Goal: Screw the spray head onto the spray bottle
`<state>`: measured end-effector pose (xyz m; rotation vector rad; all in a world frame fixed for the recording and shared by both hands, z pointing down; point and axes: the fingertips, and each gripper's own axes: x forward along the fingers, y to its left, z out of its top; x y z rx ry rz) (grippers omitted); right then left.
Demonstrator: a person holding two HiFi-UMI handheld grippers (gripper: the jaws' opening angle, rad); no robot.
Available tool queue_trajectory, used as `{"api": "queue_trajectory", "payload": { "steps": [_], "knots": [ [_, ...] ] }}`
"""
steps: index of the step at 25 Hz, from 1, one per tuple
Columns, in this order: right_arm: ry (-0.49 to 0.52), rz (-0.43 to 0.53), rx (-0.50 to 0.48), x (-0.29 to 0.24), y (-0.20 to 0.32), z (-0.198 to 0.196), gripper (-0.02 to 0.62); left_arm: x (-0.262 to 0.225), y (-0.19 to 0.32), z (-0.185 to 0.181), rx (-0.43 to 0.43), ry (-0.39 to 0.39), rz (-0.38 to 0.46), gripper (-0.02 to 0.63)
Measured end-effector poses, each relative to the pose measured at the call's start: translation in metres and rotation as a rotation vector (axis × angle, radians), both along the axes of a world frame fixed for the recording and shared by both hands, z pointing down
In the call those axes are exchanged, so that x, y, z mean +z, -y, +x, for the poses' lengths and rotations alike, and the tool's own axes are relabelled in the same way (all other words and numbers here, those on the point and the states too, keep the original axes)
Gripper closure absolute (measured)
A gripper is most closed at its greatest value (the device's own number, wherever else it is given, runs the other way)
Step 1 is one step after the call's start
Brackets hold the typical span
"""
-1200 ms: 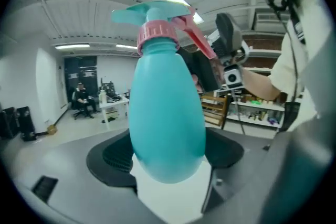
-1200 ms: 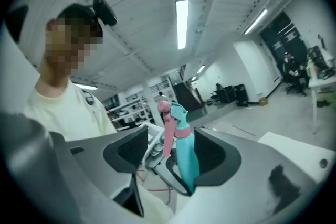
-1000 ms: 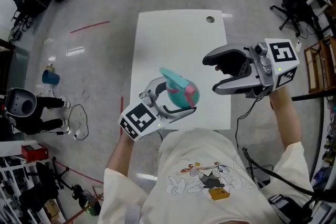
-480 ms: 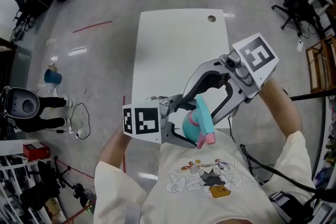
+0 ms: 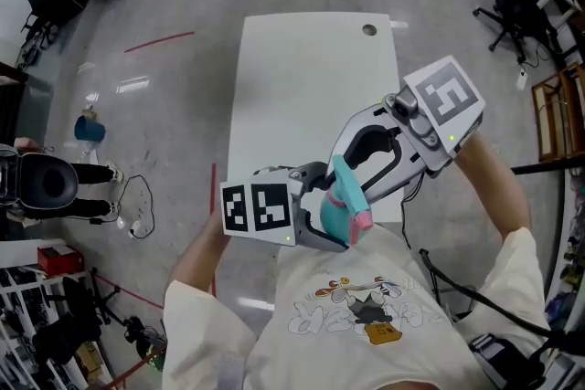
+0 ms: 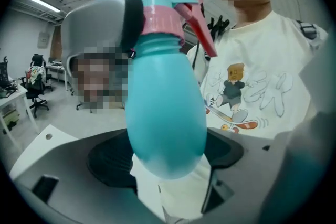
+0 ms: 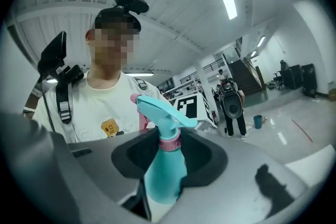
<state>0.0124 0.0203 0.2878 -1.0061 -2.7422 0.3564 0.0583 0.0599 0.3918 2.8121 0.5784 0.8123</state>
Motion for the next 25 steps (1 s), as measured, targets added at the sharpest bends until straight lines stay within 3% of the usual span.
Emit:
{"api": "queue_trajectory", "payload": {
  "steps": [3, 6, 9, 15, 20, 25],
  "knots": [
    [-0.057, 0.026, 0.018, 0.009, 0.005, 0.0, 0.462, 0.011, 0.006, -0.005, -0.043, 0.093, 0.008, 0.202],
    [-0.064, 0.069, -0.029, 0.011, 0.004, 0.007, 0.462, 0.012, 0.004, -0.005, -0.012, 0.124, 0.005, 0.202],
    [-0.017, 0.071, -0.077, 0.005, -0.003, 0.009, 0.461, 0.007, -0.004, -0.005, 0.049, 0.097, -0.027, 0.202],
    [0.047, 0.07, -0.111, -0.008, -0.006, 0.01, 0.462, -0.016, -0.02, -0.01, 0.172, -0.029, -0.196, 0.202],
    [0.025, 0.07, -0.161, -0.011, -0.01, 0.013, 0.462, -0.014, -0.028, -0.012, 0.226, -0.012, -0.214, 0.202],
    [-0.004, 0.047, -0.178, -0.002, -0.011, 0.015, 0.462, -0.005, -0.028, -0.01, 0.23, 0.041, -0.173, 0.202]
  ]
}}
